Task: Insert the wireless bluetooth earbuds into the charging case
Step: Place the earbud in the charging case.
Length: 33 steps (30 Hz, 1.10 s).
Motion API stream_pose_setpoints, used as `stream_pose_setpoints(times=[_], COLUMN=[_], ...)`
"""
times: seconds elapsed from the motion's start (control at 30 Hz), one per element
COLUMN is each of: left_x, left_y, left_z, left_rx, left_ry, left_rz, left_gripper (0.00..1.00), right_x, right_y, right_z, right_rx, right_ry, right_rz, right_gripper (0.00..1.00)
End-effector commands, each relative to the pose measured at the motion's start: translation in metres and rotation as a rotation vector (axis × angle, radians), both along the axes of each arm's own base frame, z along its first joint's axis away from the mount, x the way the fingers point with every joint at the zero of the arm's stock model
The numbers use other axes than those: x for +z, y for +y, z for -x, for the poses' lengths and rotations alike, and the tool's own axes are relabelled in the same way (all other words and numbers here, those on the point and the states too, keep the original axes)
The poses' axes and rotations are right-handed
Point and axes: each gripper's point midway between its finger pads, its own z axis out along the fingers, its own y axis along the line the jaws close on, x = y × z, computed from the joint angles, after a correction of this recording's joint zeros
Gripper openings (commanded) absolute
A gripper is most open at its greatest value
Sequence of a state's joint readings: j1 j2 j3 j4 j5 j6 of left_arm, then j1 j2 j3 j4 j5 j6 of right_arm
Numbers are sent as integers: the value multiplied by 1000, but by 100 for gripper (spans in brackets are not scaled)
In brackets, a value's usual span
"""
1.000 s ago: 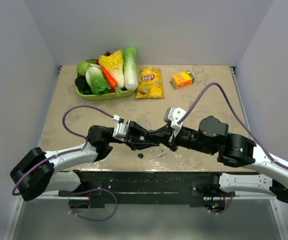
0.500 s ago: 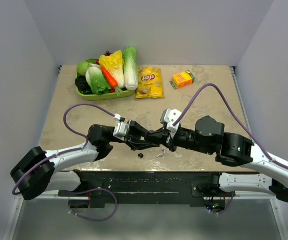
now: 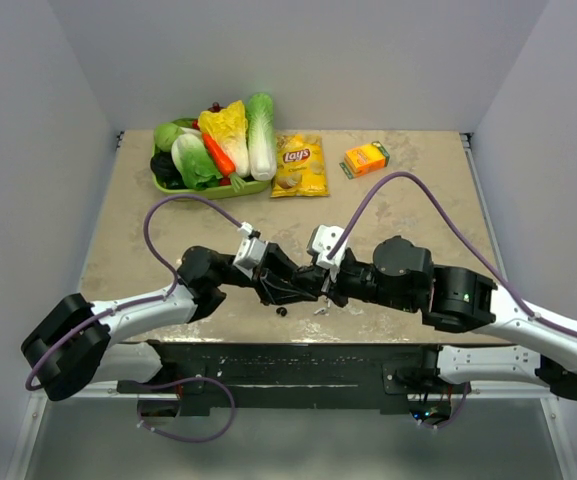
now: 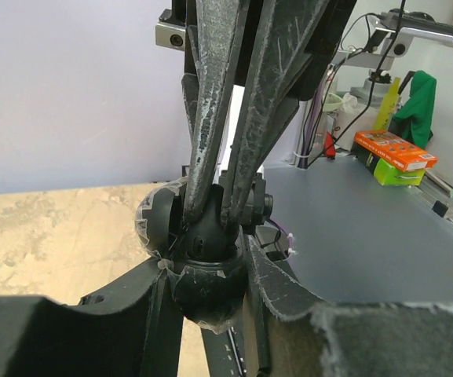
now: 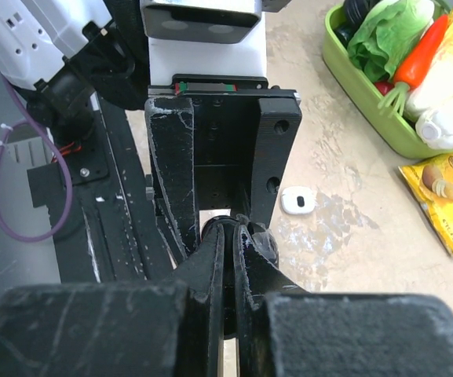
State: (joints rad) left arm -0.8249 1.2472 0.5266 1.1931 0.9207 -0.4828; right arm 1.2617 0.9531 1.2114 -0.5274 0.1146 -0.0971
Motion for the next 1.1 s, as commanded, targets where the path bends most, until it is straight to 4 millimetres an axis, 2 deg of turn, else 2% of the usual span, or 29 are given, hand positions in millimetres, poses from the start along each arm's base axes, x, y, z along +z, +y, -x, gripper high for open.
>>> stream_pose_setpoints(times=[0.0,0.37,0.83,1.07], left_x=[6,0,2,4], left_y=[5,7,8,10], left_z=[5,5,5,3], left_rx=[-20,-8,-1,16], left_ry=[-4,-6,-8,-17], left_rz=[18,20,32,36], left_gripper=[0,0,0,0], right_x=[-1,-11,-26,-32], right_y=[-1,-4,9,2], right_z=[-3,-7,-5,-3], right_rx=[-20,-50,-27,-34], right_ry=[-14,-2,28,40], right_rz=[18,48,85,99], right_gripper=[0,0,0,0])
